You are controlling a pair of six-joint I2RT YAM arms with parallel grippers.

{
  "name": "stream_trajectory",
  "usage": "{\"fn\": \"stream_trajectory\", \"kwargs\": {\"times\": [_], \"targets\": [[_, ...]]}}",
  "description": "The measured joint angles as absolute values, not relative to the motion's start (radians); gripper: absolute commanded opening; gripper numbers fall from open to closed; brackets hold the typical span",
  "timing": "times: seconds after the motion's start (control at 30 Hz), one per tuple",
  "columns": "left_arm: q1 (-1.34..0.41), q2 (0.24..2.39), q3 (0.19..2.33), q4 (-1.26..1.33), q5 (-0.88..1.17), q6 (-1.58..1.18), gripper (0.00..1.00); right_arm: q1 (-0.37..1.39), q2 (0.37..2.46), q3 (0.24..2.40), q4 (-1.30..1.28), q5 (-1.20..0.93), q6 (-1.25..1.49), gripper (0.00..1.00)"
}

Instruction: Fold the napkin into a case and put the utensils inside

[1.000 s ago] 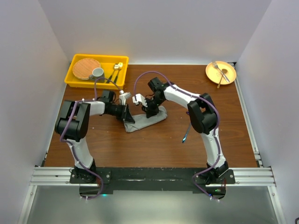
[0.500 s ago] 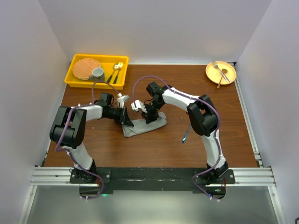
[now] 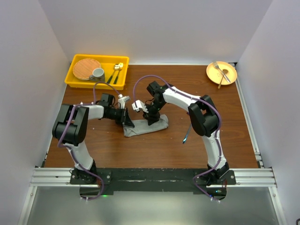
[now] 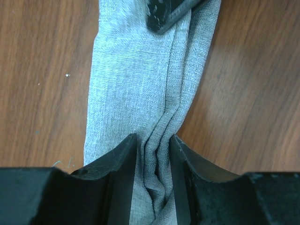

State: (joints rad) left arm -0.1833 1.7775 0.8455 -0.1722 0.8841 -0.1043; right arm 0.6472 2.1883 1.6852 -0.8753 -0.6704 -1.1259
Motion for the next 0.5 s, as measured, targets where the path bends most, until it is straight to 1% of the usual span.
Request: {"fn": "stream_trajectory", "kwargs": {"times": [0.2,0.33,0.4,0.47,0.5], "targets": [[-0.177,1.848,0.868,-0.171,0.914,-0.12,0.0,0.647,2.184,1.743,-0.913,-0.672,-1.099,0.42],[-0.177,1.864,0.881,-0.177,0.926,-0.121,0.0,0.647,2.154,1.744,-0.912,-0.672,-1.049,0.41],[-0.176,1.868,0.885,-0.179,0.931,-0.121,0.0,0.647,2.127,1.74,-0.901,-0.669,-1.006,0.35],[-0.176,1.868,0.886,-0.18,0.932,-0.121,0.0,0.647,2.089,1.72,-0.871,-0.664,-0.949,0.23],[-0.176,1.868,0.886,-0.181,0.932,-0.122,0.0,0.647,2.069,1.707,-0.859,-0.662,-0.918,0.19]]}}
